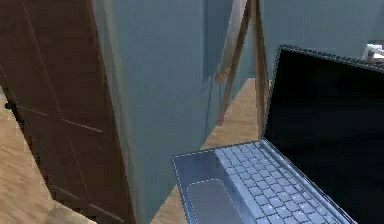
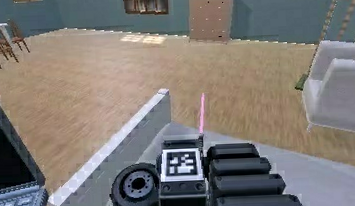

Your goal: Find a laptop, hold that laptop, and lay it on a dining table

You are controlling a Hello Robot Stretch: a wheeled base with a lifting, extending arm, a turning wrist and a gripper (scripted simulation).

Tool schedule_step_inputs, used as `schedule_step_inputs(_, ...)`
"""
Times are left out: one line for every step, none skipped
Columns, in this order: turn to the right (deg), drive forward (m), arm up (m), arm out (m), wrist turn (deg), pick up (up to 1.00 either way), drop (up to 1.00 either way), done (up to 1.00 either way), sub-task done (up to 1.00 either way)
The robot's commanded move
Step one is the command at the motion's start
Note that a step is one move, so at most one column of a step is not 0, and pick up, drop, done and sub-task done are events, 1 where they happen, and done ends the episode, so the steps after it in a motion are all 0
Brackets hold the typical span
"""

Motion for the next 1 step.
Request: schedule_step_inputs(-45.0,0.0,0.0,0.0,0.0,0.0,0.0,0.0,0.0)
